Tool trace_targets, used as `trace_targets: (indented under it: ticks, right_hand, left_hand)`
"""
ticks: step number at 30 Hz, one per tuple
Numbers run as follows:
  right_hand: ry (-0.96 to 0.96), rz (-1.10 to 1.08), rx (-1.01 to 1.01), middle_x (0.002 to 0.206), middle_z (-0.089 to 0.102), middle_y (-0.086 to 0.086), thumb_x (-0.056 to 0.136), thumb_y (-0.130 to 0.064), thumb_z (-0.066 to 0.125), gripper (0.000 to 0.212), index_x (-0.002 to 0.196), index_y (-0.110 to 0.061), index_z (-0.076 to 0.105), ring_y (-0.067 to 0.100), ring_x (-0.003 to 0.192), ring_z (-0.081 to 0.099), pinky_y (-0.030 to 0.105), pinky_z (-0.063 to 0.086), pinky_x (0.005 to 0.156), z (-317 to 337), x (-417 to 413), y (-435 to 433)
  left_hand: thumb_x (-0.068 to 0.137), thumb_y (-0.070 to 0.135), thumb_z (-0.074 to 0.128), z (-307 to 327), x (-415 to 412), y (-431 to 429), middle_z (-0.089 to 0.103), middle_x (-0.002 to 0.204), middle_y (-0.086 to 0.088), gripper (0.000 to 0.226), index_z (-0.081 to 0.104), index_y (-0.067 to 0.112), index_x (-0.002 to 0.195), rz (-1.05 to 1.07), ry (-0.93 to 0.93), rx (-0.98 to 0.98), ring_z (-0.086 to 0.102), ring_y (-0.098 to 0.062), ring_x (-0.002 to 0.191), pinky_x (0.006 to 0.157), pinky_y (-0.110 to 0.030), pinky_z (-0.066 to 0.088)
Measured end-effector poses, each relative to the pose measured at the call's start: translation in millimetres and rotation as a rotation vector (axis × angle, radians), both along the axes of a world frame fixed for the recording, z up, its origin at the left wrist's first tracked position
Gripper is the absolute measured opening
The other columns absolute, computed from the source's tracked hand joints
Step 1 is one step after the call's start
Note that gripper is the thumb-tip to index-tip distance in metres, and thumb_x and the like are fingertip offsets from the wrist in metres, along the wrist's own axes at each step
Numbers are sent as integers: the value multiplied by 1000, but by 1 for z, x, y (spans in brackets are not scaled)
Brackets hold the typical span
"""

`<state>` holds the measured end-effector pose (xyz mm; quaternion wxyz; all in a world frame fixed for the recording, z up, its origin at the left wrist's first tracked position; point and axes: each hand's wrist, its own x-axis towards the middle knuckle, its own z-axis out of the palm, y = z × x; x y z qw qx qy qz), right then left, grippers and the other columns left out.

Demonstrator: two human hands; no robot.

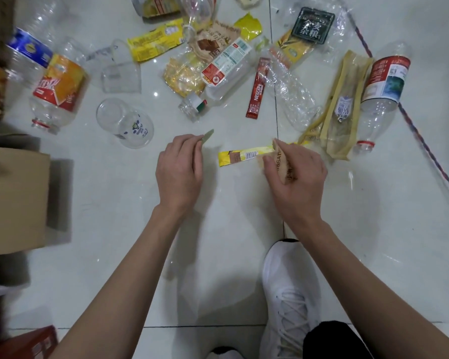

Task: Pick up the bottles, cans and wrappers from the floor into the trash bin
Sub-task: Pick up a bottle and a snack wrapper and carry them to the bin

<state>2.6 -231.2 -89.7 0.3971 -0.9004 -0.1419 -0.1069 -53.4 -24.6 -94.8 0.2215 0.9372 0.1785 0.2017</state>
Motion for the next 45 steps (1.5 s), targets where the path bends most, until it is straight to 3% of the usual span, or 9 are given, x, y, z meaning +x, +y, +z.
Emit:
trace_targets:
  ticks: [6, 10, 15, 19, 22, 28, 35, 42, 45]
  right_hand:
    - [33, -42, 156, 101, 72, -1, 96, -38, 64, 35, 117, -12, 74, 25, 97, 66, 57, 49, 93, 61, 15, 18]
    - [39, -71, 219, 104, 65, -13, 95, -36, 65, 35, 115, -9, 74, 0, 100, 55, 53, 51, 94, 138, 19, 24]
    - [34, -90, 219, 104, 64, -16, 95, -34, 66, 33, 116, -10, 74, -9, 96, 50, 45, 52, 92, 266, 15, 14]
    - [10, -160, 209, 104, 62, -17, 95, -32, 67, 31, 114, -10, 74, -10, 96, 49, 37, 51, 93, 378, 3, -6]
    - [-8, -211, 212, 105, 65, -15, 94, -31, 68, 30, 113, -9, 75, -11, 99, 49, 44, 53, 92, 452, -12, -23]
    - [-2, -327, 216, 107, 74, 0, 96, -36, 65, 36, 117, -8, 74, 9, 102, 59, 51, 53, 91, 569, -50, -69]
    - [67, -462, 252, 112, 73, -3, 97, -35, 62, 37, 122, -10, 72, -3, 107, 56, 51, 52, 92, 604, -94, -121]
    - [231, -657, 328, 111, 70, -7, 96, -44, 58, 42, 123, -16, 72, 18, 111, 60, 45, 50, 99, 602, -181, -250]
    - [238, -744, 354, 111, 70, -3, 96, -45, 58, 44, 125, -14, 71, 21, 112, 61, 37, 50, 100, 588, -225, -324]
  left_hand:
    - [102, 10, 50, 72, 22, -5, 69, 102, -9, 21, 69, 3, 105, -21, -148, -55, 65, -26, 92, 74, -45, 52]
    - [101, 8, 52, 152, 30, -11, 68, 101, -9, 19, 69, 2, 105, -37, -195, -80, 64, -23, 94, 76, -43, 52]
    - [101, 6, 52, 282, 31, -26, 68, 100, -9, 18, 68, 0, 103, -63, -196, -126, 62, -22, 94, 77, -42, 52]
    - [100, 2, 52, 393, 29, -45, 68, 101, -13, 17, 68, -4, 103, -142, -229, -137, 63, -25, 94, 79, -41, 53]
    - [101, 3, 52, 469, 26, -62, 68, 103, -13, 18, 68, -4, 104, -192, -234, -132, 64, -25, 96, 81, -40, 53]
    - [101, 5, 53, 586, 13, -108, 69, 104, -13, 19, 70, -3, 104, -281, -235, -178, 64, -23, 95, 80, -39, 53]
    - [101, 6, 50, 620, -14, -170, 67, 100, -12, 20, 68, -3, 101, -375, -201, -221, 61, -20, 93, 81, -27, 48]
    - [101, 7, 51, 595, -72, -317, 68, 103, -9, 20, 69, 0, 104, -528, -75, -316, 60, -14, 94, 82, -13, 42]
    - [102, 7, 51, 578, -108, -398, 67, 100, -8, 19, 68, 2, 102, -628, -24, -356, 58, -12, 89, 76, -19, 46]
